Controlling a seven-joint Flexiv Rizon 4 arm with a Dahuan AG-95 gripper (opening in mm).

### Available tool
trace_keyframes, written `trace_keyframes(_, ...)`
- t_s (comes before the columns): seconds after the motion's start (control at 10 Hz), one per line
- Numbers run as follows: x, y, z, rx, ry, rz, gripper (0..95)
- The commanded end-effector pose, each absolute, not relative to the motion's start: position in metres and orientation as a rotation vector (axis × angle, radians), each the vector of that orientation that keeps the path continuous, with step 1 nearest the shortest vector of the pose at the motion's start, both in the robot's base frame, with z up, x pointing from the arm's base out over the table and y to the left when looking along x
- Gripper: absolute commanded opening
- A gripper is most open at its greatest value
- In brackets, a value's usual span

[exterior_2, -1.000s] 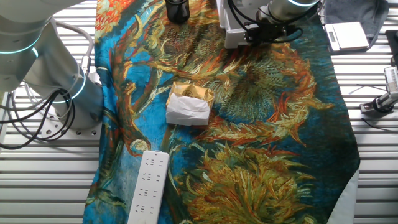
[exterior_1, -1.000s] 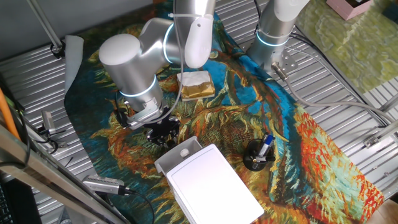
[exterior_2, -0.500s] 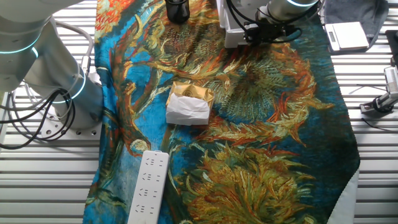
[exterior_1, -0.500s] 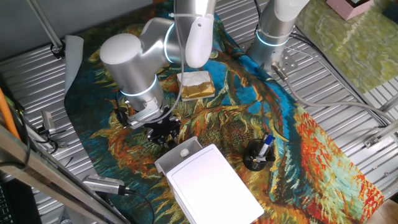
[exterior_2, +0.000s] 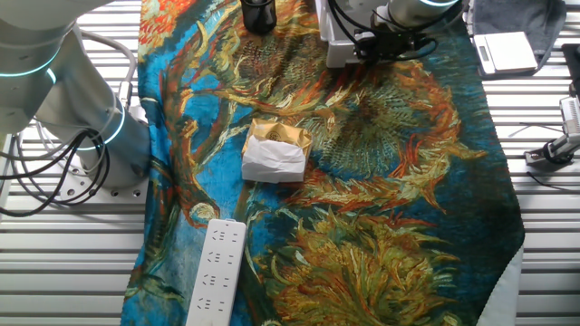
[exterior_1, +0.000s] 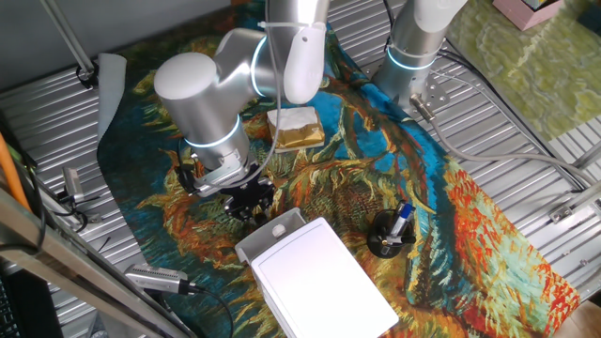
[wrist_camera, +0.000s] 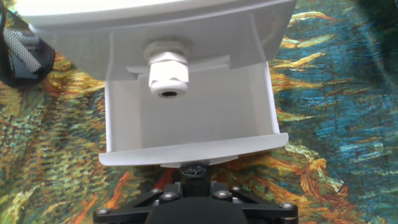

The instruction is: Grasp the handle and close the drawer

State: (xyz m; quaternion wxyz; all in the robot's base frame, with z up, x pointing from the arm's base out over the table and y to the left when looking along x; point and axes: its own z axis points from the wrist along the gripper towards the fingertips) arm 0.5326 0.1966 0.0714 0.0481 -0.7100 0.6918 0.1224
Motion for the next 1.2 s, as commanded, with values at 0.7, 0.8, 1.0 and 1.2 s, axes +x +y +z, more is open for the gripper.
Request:
trace_keyframes(0.7, 0.53, 0.21, 0.071, -2.15, 2.122, 0.351, 0.0)
trace_keyframes(0.8, 0.53, 0.21, 0.071, -2.148, 2.12, 0.354, 0.0)
trace_keyframes(1.0, 0.53, 0.211, 0.071, -2.146, 2.122, 0.355, 0.0)
trace_keyframes(1.2, 0.53, 0.211, 0.071, -2.146, 2.12, 0.357, 0.0)
